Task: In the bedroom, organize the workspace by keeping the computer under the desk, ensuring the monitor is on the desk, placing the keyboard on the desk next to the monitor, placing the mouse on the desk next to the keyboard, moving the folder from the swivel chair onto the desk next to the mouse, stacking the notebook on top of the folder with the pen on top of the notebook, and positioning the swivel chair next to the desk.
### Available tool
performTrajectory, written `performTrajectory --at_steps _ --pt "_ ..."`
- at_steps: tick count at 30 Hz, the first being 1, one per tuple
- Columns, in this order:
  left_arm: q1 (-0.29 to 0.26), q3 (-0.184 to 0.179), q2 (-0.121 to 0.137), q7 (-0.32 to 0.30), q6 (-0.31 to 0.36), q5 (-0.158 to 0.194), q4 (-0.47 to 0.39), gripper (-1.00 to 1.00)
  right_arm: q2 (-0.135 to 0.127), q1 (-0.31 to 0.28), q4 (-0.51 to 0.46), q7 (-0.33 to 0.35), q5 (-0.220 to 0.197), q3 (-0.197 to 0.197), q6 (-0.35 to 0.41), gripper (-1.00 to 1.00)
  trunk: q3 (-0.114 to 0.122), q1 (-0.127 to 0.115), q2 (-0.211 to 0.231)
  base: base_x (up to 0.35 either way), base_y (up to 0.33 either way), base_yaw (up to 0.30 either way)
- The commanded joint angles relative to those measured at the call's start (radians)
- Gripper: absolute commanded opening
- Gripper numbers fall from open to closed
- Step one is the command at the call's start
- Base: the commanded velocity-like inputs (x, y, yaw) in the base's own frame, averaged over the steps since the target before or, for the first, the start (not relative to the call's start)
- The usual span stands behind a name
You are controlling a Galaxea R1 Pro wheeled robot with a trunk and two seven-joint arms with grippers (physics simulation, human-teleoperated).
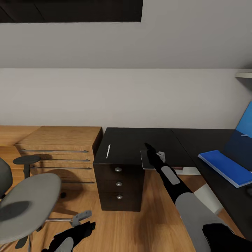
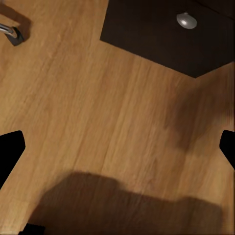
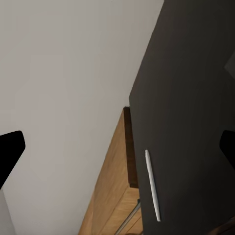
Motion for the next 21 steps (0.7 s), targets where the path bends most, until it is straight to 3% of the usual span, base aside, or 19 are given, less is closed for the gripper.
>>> performTrajectory --at_steps 1,2,3,10,13,21 --pt "-0.001 0.01 0.001 0.008 0.013 0.006 -0.008 1.0 0.0 -0.001 -0.001 0.002 -0.009 0.001 0.002 1.0 -0.001 0.0 -0.001 0.0 0.0 0.0" --pt "-0.001 0.029 0.0 0.008 0.031 0.005 -0.016 1.0 -0.001 -0.001 -0.003 0.002 -0.009 0.001 0.002 1.0 -0.001 0.0 -0.001 0.0 0.0 0.0" --pt "-0.001 0.089 0.0 0.009 0.054 0.005 -0.026 1.0 -0.001 -0.001 -0.004 0.004 -0.009 0.001 0.003 1.0 -0.001 0.0 -0.001 0.0 0.0 0.0" --pt "-0.001 0.117 0.003 0.015 0.044 0.004 -0.027 1.0 -0.012 0.001 -0.001 0.023 -0.008 0.001 0.003 1.0 -0.001 0.0 -0.001 0.0 0.0 0.0" --pt "-0.001 0.142 0.002 0.016 0.02 0.003 -0.027 1.0 -0.016 0.002 0.002 0.029 -0.009 0.001 0.003 1.0 -0.01 0.011 -0.022 0.0 0.0 0.0" --pt "-0.001 0.148 -0.001 0.016 -0.042 0.008 -0.018 1.0 -0.016 0.003 0.004 0.025 -0.01 0.0 0.001 1.0 -0.035 0.042 -0.078 0.0 0.0 0.0"
